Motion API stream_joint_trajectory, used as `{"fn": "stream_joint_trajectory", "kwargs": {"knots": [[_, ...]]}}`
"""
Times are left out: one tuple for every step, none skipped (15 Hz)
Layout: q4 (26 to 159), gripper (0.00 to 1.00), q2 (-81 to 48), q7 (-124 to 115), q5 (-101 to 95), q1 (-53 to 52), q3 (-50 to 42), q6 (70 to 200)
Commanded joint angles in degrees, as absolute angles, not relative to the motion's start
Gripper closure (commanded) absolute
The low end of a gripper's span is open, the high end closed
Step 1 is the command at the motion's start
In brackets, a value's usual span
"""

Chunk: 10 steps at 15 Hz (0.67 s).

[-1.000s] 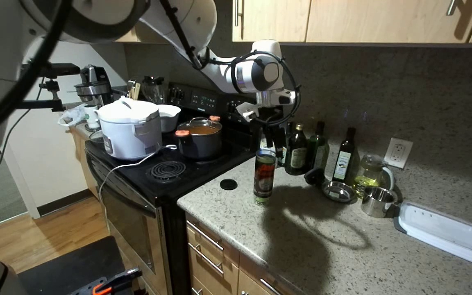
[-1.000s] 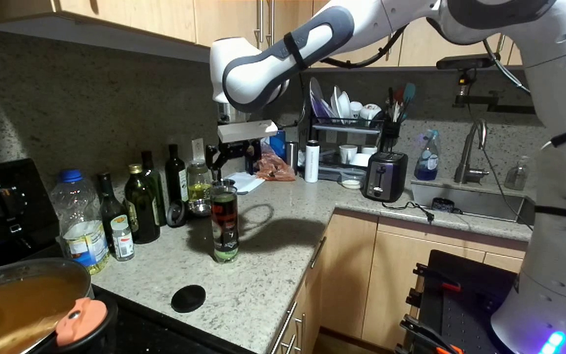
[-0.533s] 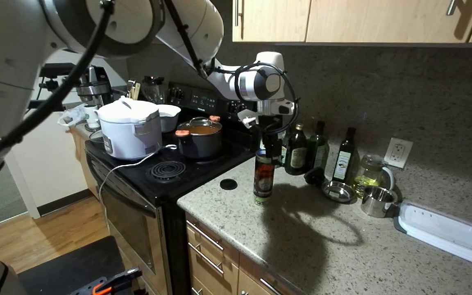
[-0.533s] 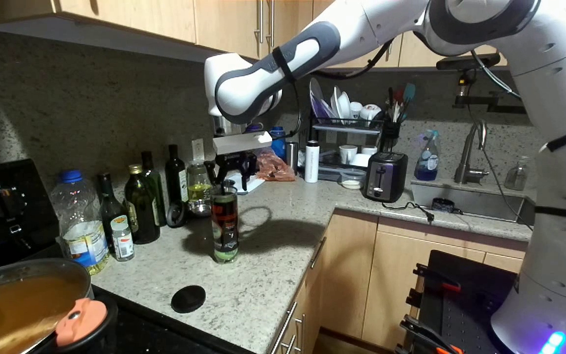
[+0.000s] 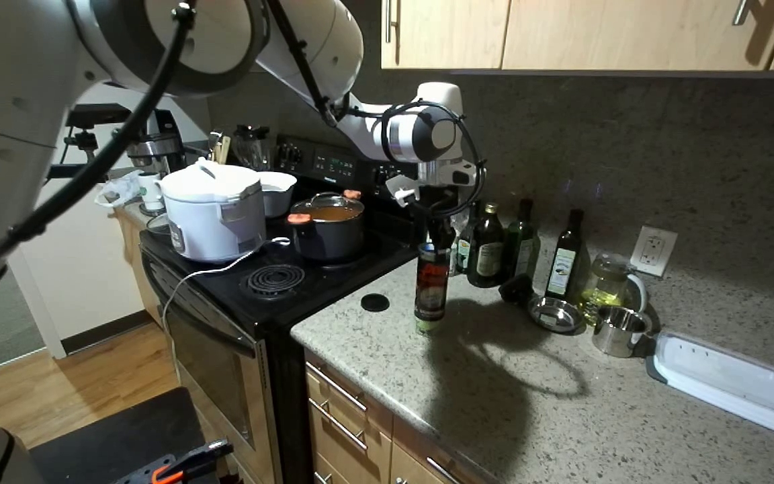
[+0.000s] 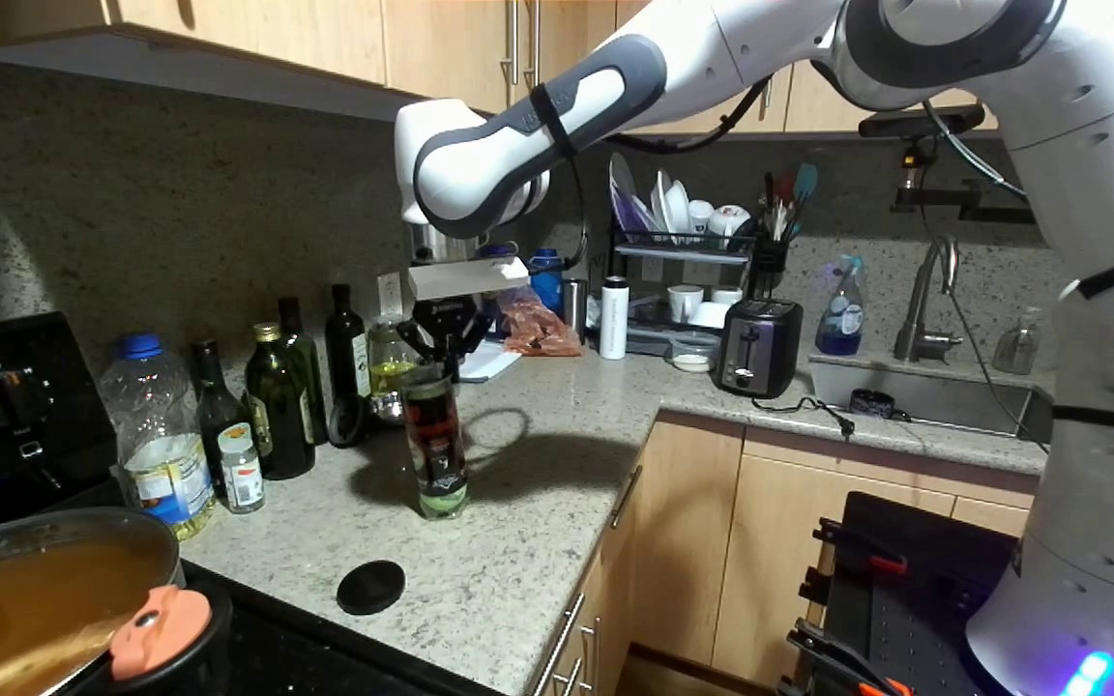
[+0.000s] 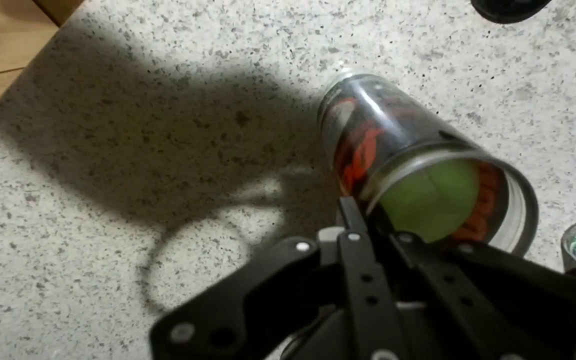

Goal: Put two tennis balls on the counter

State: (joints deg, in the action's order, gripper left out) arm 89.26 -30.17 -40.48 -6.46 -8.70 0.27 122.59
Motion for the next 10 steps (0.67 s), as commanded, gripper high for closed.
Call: {"fn": "stream_joint_trajectory", "kwargs": {"knots": [[89.0, 1.0, -30.3, -38.3, -3.2, -8.6, 0.3, 121.3], [89.2, 0.98, -30.2, -37.7, -2.6, -8.5, 0.4, 121.4], [89.5, 0.98, -29.9, -37.1, -1.8, -8.3, 0.6, 121.8], [89.9, 0.99, -29.5, -36.4, -0.9, -8.1, 0.8, 122.2], [90.4, 0.99, -29.0, -34.8, 0.7, -7.7, 1.3, 122.9], [90.7, 0.99, -28.6, -33.3, 2.3, -7.4, 1.6, 123.2], [91.0, 0.99, -28.5, -31.8, 3.8, -7.2, 1.8, 123.5], [91.3, 0.99, -28.3, -30.6, 5.2, -7.1, 1.9, 123.5], [91.5, 0.99, -28.2, -29.5, 6.5, -6.9, 2.0, 123.5], [91.7, 0.99, -28.1, -28.7, 7.6, -6.7, 1.8, 123.5]]}}
